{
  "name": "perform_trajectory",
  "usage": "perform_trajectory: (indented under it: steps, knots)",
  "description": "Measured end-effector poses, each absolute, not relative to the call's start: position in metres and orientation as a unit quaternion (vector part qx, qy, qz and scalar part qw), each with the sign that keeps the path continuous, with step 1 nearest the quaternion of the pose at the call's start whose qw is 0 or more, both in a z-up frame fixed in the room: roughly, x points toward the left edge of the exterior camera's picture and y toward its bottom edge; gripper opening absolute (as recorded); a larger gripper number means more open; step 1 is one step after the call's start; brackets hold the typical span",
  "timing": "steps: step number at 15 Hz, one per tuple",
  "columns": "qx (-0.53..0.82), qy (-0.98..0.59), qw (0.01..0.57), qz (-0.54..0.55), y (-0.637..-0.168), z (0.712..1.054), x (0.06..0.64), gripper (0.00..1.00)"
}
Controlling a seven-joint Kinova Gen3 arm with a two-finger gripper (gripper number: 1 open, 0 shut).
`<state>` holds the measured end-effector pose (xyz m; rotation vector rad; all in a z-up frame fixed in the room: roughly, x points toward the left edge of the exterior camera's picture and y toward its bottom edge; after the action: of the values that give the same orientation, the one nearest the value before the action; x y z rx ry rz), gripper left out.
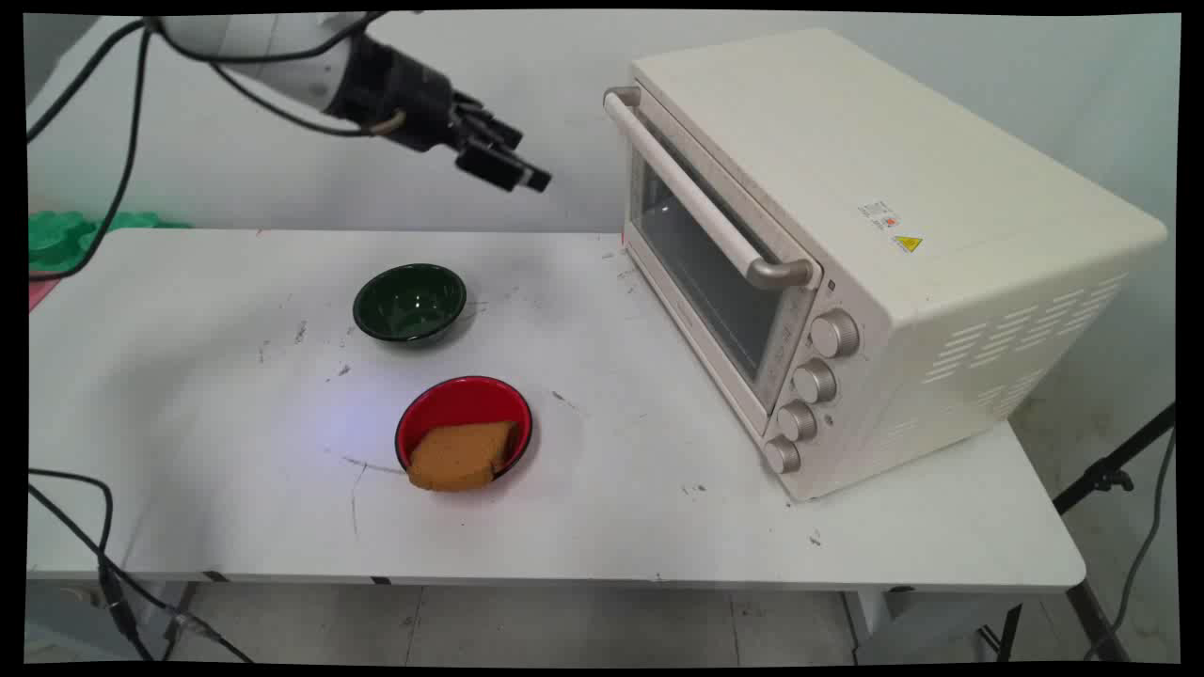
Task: Open the oven
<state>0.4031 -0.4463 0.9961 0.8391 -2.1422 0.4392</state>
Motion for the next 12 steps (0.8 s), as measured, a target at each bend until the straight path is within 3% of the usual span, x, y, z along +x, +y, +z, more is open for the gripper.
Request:
perform_trajectory:
  steps: [2,3,12]
  knots:
    - [0.33,-0.839,0.394,0.176,-0.454,1.004,0.387,1.0]
    - [0.33,-0.838,0.396,0.177,-0.457,1.007,0.38,0.0]
    - [0.327,-0.834,0.401,0.192,-0.482,1.027,0.327,0.0]
